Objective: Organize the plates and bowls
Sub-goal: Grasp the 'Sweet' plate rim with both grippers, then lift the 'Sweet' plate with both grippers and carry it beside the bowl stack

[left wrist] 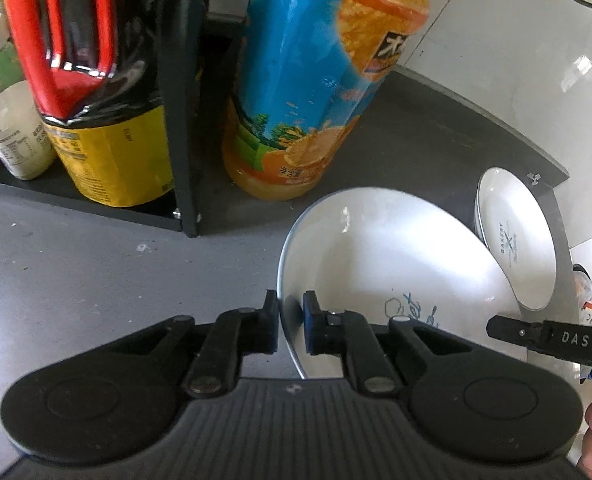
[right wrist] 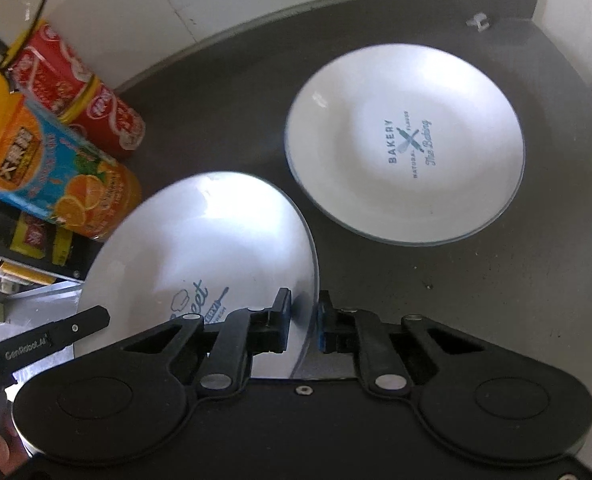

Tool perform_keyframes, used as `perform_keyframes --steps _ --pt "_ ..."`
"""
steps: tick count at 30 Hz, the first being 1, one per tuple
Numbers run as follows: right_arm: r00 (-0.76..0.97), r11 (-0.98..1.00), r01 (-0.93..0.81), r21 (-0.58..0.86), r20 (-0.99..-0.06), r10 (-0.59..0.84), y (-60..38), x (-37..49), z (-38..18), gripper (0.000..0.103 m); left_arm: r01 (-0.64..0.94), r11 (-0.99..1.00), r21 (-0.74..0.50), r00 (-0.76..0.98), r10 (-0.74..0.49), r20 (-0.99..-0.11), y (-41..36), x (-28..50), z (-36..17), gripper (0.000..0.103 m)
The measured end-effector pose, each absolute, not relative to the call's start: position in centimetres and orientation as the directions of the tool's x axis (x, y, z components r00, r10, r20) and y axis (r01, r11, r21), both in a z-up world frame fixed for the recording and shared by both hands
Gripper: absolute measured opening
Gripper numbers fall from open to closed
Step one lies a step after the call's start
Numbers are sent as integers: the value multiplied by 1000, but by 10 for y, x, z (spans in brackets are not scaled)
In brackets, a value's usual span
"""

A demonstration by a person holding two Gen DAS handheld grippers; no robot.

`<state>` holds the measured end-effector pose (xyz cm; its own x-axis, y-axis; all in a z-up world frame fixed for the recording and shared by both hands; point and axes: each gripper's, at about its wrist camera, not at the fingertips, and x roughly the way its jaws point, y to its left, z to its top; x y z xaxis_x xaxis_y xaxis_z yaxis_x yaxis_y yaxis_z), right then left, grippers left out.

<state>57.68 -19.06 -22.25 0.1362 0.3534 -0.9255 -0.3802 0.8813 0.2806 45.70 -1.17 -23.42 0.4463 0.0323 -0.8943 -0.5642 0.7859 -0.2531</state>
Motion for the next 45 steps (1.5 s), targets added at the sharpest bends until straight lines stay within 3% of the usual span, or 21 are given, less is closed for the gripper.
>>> perform_keyframes --steps 20,45 --pt "222 834 -460 305 -870 441 -194 529 -183 10 -560 772 -300 505 31 -862 11 402 -203 10" --pt "166 764 -540 354 -845 508 -176 422 -165 12 -559 761 -328 525 19 -851 48 290 -186 10"
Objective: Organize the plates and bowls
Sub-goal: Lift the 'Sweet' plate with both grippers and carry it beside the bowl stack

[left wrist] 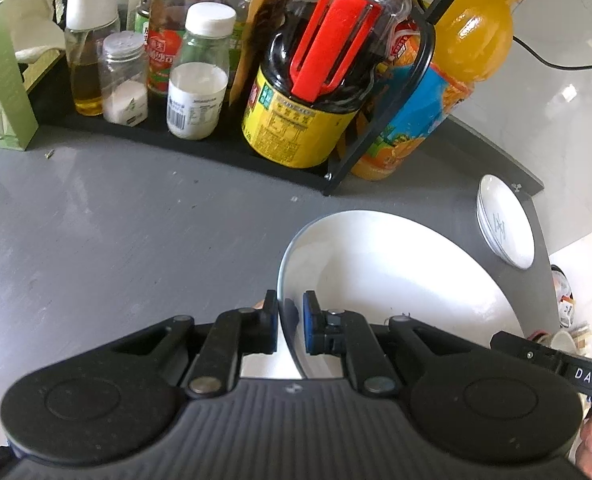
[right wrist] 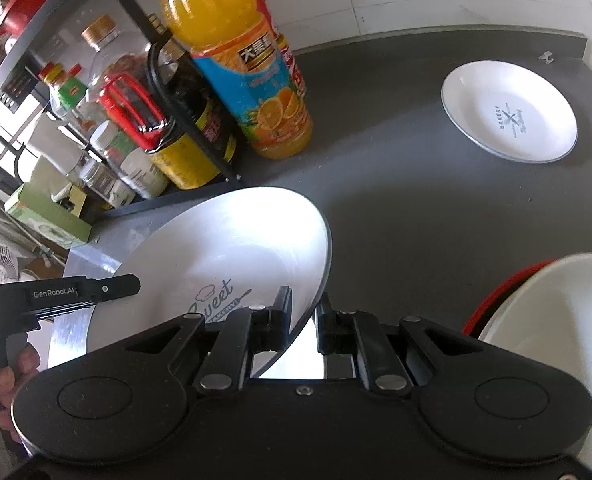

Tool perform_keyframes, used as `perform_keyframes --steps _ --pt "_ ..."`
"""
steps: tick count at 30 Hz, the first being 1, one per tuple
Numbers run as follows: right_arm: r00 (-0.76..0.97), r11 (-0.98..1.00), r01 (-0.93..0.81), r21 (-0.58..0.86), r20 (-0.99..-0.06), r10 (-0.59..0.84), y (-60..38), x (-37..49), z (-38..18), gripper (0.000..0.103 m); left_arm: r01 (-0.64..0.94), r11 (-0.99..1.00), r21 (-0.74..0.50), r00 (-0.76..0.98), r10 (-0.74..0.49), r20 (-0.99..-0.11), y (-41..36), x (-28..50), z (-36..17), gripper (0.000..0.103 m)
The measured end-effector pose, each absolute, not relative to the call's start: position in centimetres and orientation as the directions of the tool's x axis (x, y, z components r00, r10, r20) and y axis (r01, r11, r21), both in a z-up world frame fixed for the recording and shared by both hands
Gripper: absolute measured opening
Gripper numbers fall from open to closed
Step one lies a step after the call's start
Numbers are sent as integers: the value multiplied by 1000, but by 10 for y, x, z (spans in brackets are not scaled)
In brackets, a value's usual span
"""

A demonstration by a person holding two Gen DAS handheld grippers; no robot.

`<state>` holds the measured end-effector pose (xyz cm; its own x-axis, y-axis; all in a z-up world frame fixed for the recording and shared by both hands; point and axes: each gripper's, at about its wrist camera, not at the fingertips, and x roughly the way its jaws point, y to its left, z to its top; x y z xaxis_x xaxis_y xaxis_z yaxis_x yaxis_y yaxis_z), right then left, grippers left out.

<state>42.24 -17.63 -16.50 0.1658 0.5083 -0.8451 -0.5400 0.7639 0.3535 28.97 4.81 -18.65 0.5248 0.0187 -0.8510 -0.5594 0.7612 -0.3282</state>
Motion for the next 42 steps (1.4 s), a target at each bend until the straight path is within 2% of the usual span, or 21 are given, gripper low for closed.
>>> perform_keyframes --steps 24,35,42 --pt "132 779 -532 332 -876 464 -177 381 -187 12 -553 777 -300 464 -12 -886 46 255 -216 10" --pt "97 800 -529 284 -916 389 -168 370 -205 13 -558 800 -221 416 40 -908 40 260 -222 11" --pt "94 815 -496 300 -915 394 -168 372 -210 12 -560 800 -218 397 28 -917 40 258 -235 13"
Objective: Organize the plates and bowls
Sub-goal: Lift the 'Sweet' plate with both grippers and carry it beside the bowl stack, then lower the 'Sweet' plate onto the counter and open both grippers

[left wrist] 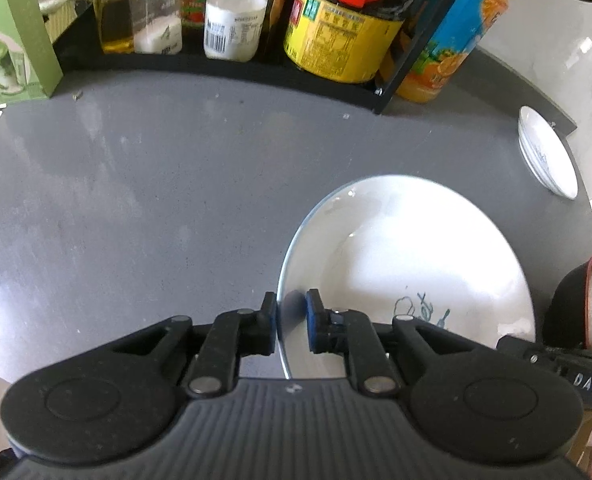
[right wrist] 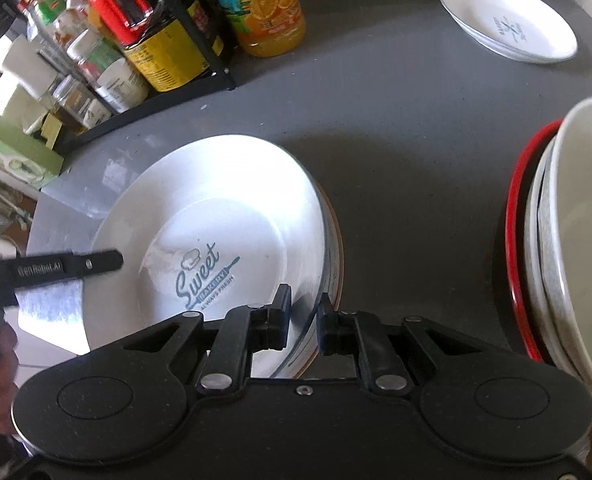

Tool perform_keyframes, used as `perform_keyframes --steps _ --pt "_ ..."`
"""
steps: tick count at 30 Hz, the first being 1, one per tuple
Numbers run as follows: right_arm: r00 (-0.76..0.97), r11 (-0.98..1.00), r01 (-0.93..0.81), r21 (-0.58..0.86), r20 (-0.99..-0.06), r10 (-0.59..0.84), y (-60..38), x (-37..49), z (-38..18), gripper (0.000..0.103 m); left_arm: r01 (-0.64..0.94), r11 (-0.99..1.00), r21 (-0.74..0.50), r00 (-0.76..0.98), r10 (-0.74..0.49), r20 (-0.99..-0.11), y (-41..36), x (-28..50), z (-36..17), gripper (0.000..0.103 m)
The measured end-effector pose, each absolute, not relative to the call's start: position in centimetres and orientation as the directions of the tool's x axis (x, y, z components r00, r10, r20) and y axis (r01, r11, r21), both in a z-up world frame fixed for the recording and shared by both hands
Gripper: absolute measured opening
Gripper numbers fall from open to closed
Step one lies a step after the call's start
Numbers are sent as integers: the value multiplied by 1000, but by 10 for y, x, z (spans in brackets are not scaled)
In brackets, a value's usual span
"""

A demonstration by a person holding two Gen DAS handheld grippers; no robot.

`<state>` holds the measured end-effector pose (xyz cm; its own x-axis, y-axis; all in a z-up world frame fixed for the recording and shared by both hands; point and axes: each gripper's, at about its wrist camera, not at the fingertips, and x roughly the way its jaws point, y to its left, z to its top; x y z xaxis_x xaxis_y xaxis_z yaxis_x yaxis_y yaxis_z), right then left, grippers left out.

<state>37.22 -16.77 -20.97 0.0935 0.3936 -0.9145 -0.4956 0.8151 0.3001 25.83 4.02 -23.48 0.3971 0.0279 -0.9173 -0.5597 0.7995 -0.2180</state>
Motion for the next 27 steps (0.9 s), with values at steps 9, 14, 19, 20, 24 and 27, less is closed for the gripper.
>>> perform_keyframes --steps 9,14,19,20,24,27 --pt "107 817 -502 284 -917 384 -168 370 -208 11 -540 813 -220 409 24 -912 37 261 -241 15" --pt "112 815 -527 243 -930 350 -162 367 -204 13 -532 820 -213 411 30 -911 35 261 -241 16" --pt "141 820 -538 197 -937 318 -165 365 -202 16 -523 829 -200 409 37 -912 33 263 -242 19" --pt "140 818 -540 197 -938 318 -166 366 -202 12 -526 828 -197 405 40 -913 32 263 -242 19" --pt "141 815 -541 205 -934 328 -171 366 -204 7 -523 829 -197 402 36 -915 34 264 -242 19" --pt "136 818 -538 202 -937 321 -170 366 -203 7 -502 845 -183 379 25 -925 34 271 -241 19"
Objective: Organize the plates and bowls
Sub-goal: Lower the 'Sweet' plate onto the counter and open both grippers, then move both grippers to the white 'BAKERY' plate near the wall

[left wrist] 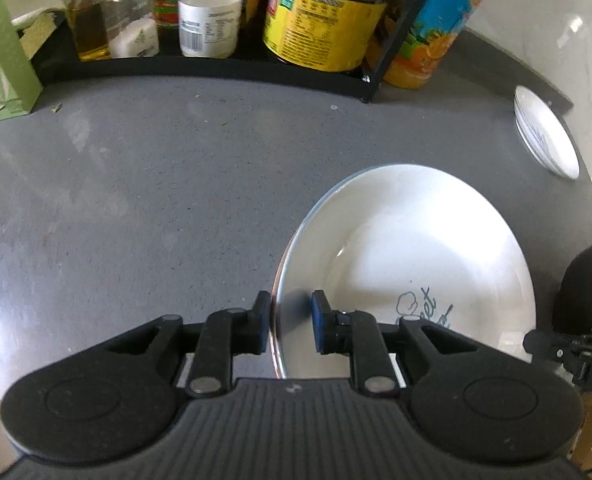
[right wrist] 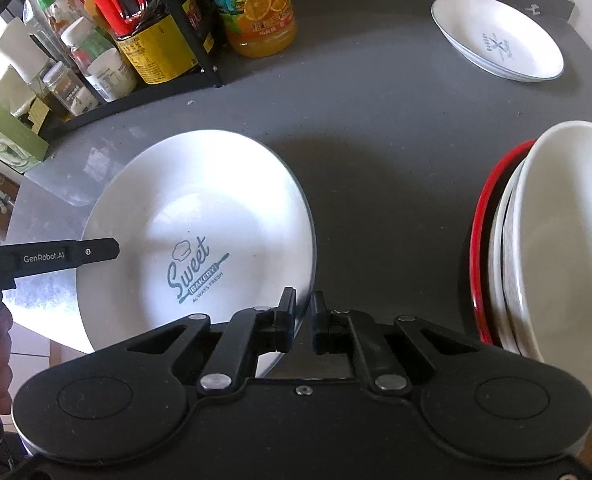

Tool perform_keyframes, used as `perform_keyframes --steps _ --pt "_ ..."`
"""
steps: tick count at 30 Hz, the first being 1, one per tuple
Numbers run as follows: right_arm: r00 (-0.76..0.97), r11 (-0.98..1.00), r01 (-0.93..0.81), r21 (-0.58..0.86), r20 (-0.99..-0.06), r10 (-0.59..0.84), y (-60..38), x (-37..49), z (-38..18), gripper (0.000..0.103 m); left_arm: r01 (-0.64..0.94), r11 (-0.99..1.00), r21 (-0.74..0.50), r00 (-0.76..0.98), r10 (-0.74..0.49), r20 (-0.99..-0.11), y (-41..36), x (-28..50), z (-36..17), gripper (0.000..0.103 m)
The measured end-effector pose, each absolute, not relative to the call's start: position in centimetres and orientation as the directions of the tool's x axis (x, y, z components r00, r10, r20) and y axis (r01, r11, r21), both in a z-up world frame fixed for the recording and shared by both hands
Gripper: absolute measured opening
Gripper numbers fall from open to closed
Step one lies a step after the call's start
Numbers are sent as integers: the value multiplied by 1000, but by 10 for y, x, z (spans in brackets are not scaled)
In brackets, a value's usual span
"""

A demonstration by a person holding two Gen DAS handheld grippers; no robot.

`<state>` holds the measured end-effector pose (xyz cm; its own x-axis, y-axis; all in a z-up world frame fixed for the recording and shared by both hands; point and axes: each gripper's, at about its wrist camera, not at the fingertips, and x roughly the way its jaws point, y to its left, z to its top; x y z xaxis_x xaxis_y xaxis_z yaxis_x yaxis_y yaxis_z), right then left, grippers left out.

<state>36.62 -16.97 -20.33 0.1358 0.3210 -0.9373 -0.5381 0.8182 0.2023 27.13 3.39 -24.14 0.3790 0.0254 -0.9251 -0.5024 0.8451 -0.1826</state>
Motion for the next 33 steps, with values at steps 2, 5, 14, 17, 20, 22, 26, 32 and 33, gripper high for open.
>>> perform_keyframes --steps 2,5,14,17,20,22,26,32,33 --pt "128 823 -526 214 -937 326 -167 369 -201 12 -494 855 -156 344 28 -938 35 278 -239 25" --pt "143 814 -525 247 -918 370 -169 374 -189 12 -501 854 -140 353 54 -934 39 283 -225 50" --pt "220 805 -511 303 -859 463 -191 406 -147 46 -485 862 -149 429 85 -899 32 314 -185 69" --pt "244 814 -489 313 -847 472 -200 421 -141 51 -471 870 -143 442 93 -892 21 332 -176 73" --pt "279 827 -464 316 -834 475 -215 435 -136 61 -450 880 -152 467 86 -880 7 349 -168 75" --pt "310 835 -454 310 -824 475 -226 443 -131 71 -435 887 -155 479 82 -874 -3 363 -162 76" --pt "357 846 -434 311 -802 478 -245 461 -124 81 -416 894 -170 505 72 -860 -23 388 -155 78" --pt "396 862 -399 313 -789 469 -275 491 -124 83 -382 907 -179 522 52 -852 -53 430 -148 78" --pt "399 863 -397 312 -788 469 -279 497 -125 83 -381 907 -180 522 50 -852 -58 436 -148 78"
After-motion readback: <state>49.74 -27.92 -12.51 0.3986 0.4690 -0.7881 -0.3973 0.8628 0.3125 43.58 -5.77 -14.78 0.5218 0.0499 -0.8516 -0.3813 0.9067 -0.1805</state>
